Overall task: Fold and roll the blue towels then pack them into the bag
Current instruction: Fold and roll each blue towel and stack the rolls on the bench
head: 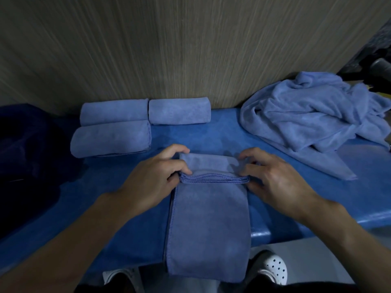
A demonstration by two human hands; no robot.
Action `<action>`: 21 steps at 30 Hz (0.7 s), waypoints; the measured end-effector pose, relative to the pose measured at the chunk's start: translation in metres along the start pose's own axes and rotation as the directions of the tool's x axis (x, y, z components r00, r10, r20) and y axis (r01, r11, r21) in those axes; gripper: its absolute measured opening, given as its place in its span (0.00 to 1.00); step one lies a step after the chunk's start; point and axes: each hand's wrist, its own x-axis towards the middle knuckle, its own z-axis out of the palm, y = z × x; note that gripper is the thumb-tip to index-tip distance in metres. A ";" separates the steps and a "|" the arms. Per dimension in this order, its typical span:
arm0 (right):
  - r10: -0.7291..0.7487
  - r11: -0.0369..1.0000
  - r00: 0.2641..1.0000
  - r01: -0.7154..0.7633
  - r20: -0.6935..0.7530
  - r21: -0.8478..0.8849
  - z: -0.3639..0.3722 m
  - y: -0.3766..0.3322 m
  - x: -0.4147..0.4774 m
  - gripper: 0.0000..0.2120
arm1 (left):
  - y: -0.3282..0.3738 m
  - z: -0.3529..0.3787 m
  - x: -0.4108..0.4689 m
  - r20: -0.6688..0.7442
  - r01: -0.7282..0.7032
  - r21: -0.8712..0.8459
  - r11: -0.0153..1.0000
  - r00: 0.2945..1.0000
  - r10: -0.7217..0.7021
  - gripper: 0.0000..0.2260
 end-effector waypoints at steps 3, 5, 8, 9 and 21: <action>0.003 0.999 1.000 -0.004 0.031 0.038 0.000 0.001 0.000 0.08 | 0.000 -0.002 0.002 0.049 0.050 -0.020 0.999 0.998 -0.049 0.13; 0.006 0.994 0.998 -0.012 0.063 0.105 -0.002 0.003 -0.001 0.07 | 0.002 -0.004 0.003 0.094 0.085 -0.054 0.995 0.992 -0.079 0.14; 0.051 0.978 0.992 -0.073 0.114 0.196 -0.007 0.004 -0.006 0.10 | 0.005 -0.010 0.003 0.140 0.127 -0.089 0.988 0.984 -0.114 0.13; 0.086 0.969 0.988 -0.113 0.129 0.218 -0.007 0.003 -0.007 0.17 | 0.007 -0.013 0.003 0.164 0.147 -0.108 0.983 0.978 -0.128 0.11; 0.310 0.867 0.918 -0.380 0.248 0.323 -0.004 -0.005 0.003 0.31 | 0.007 -0.006 0.005 0.089 0.111 -0.153 0.982 0.991 -0.098 0.10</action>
